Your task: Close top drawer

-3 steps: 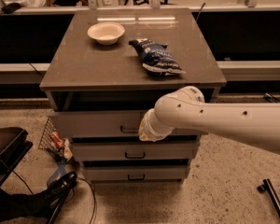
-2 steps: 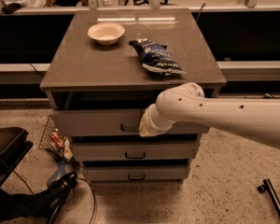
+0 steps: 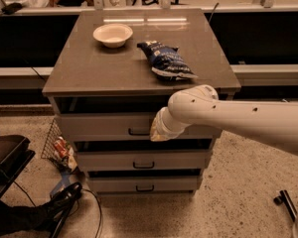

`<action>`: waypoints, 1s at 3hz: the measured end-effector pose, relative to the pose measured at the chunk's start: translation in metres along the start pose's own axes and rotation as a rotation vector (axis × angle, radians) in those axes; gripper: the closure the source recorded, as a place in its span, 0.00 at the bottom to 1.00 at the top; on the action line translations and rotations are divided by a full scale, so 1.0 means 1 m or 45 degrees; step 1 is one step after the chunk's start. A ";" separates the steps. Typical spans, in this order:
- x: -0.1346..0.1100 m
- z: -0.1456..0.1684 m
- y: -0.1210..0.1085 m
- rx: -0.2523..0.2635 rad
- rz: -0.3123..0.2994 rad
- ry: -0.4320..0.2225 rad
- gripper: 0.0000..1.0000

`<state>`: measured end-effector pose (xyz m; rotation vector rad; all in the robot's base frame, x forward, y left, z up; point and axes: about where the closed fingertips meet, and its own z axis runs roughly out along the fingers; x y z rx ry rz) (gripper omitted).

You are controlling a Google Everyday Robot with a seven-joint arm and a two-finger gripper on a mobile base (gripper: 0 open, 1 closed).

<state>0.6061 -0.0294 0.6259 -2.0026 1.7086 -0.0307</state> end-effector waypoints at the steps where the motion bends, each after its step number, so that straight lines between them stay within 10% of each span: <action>1: -0.003 -0.002 0.006 -0.014 -0.004 0.002 1.00; 3: 0.031 -0.090 0.044 -0.021 0.120 0.095 1.00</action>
Offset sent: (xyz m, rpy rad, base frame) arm -0.0513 -0.0429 0.0347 0.0139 0.0663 -0.0501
